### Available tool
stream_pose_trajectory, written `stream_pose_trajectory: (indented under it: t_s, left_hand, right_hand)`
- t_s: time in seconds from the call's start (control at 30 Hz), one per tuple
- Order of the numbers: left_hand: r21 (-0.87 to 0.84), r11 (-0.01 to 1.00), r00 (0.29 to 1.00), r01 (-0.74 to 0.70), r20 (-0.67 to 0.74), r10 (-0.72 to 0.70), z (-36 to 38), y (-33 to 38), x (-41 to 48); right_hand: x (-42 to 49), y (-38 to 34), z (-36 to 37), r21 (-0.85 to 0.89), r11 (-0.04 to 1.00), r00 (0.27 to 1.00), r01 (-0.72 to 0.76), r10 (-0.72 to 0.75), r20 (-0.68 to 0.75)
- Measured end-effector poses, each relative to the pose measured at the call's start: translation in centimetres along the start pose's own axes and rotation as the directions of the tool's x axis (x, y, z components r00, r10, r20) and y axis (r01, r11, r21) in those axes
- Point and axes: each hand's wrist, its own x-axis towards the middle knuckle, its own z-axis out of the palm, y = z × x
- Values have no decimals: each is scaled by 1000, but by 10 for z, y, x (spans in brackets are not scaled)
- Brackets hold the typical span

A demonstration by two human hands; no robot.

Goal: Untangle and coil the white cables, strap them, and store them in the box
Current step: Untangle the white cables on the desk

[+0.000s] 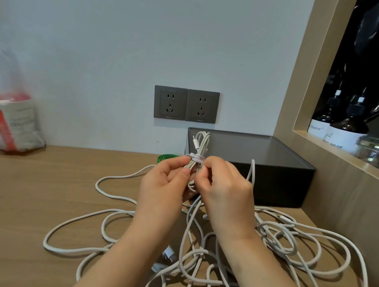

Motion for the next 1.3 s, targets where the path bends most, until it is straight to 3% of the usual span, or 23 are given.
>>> stream_pose_trajectory:
  t_s: [0.17, 0.27, 0.33, 0.43, 0.5, 0.63, 0.7, 0.83, 0.93, 1.1, 1.3]
  left_hand:
    - [-159, 985, 995, 68, -57, -77, -2, 6, 3]
    - [-333, 934, 985, 131, -64, -161, -6, 12, 7]
    - [-425, 890, 981, 164, -28, -194, -8, 15, 8]
    - [-512, 820, 965, 257, 93, -245, -10, 17, 6]
    - [-514, 801, 952, 305, 137, -275, -11, 17, 7]
    - [-356, 899, 967, 256, 99, -236, -14, 14, 11]
    - [-246, 943, 974, 223, 95, -206, -13, 11, 10]
    - [9, 988, 985, 157, 77, -157, -9, 6, 6]
    - [85, 986, 986, 146, 72, -152, -12, 6, 9]
    - [181, 972, 979, 152, 111, -173, -17, 8, 9]
    - [199, 980, 998, 15, 51, -25, -19, 6, 10]
  right_hand:
    - [1, -1, -1, 71, 996, 999, -48, 47, 20]
    - [3, -2, -5, 150, 970, 979, -190, 176, 105]
    - [6, -4, -10, 250, 889, 918, -383, 337, 207]
    - [11, -5, -16, 401, 688, 795, -605, 492, 355]
    - [12, -6, -17, 462, 595, 753, -658, 509, 417]
    - [12, -7, -20, 535, 505, 735, -678, 484, 475]
    - [11, -6, -20, 538, 522, 749, -662, 480, 457]
    - [9, -6, -20, 505, 658, 829, -559, 434, 352]
    - [9, -8, -25, 544, 705, 888, -454, 312, 337]
    - [9, -8, -25, 500, 791, 908, -353, 161, 387]
    - [8, -3, -27, 553, 729, 902, -404, 216, 375]
